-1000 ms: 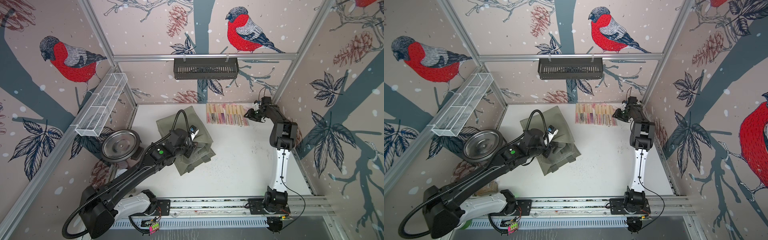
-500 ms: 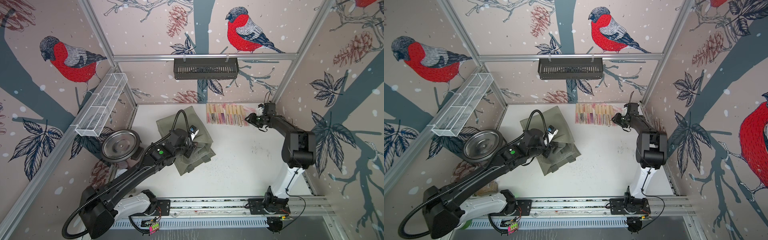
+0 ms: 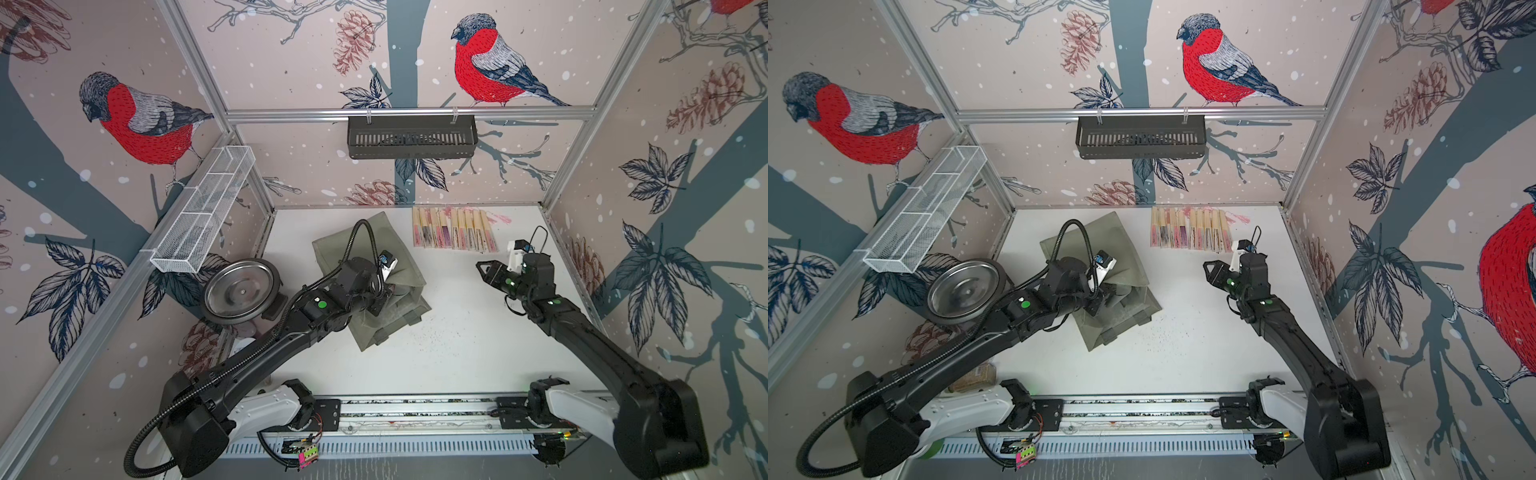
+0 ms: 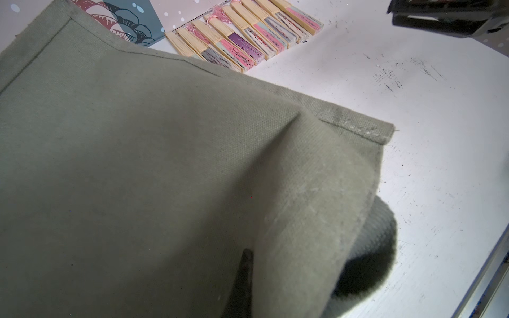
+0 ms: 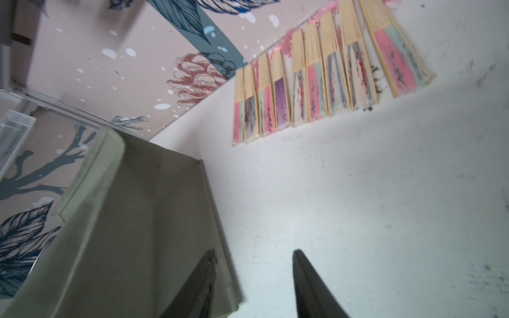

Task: Take out the folding fans from the tote bags
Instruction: Place the folding fan at the center of the board, then pick up the folding fan from the canvas bag.

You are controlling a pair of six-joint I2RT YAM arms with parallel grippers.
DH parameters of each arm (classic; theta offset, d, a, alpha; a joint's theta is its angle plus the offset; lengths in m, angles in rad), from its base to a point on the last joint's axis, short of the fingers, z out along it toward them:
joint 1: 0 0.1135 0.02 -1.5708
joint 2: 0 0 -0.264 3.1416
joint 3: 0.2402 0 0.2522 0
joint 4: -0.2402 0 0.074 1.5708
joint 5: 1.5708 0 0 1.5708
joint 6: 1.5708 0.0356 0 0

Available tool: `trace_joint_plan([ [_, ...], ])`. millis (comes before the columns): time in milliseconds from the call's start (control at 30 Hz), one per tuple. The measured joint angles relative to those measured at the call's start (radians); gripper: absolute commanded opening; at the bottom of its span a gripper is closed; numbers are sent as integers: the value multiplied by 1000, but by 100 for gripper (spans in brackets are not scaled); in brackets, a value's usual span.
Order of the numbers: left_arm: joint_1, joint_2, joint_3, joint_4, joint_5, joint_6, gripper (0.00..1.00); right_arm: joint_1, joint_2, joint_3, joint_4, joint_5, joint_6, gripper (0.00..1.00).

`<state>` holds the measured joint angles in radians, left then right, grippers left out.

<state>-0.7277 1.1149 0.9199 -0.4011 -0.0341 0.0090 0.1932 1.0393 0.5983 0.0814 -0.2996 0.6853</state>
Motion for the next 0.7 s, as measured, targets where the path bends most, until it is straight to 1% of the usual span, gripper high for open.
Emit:
trace_joint_plan([
  [133,0,0,0,0,0,0,0,17,-147,-10,-44,37,21,47],
  [267,0,1,0,0,1,0,0,93,-252,-51,-92,37,51,45],
  [367,0,1,0,0,1,0,0,193,-314,-100,-120,63,95,44],
  [467,0,0,0,0,1,0,0,328,-356,-164,-124,101,157,44],
  [600,0,0,0,0,1,0,0,494,-365,-227,-120,189,236,40],
  [700,0,0,0,0,1,0,0,604,-346,-285,-58,253,301,39],
])
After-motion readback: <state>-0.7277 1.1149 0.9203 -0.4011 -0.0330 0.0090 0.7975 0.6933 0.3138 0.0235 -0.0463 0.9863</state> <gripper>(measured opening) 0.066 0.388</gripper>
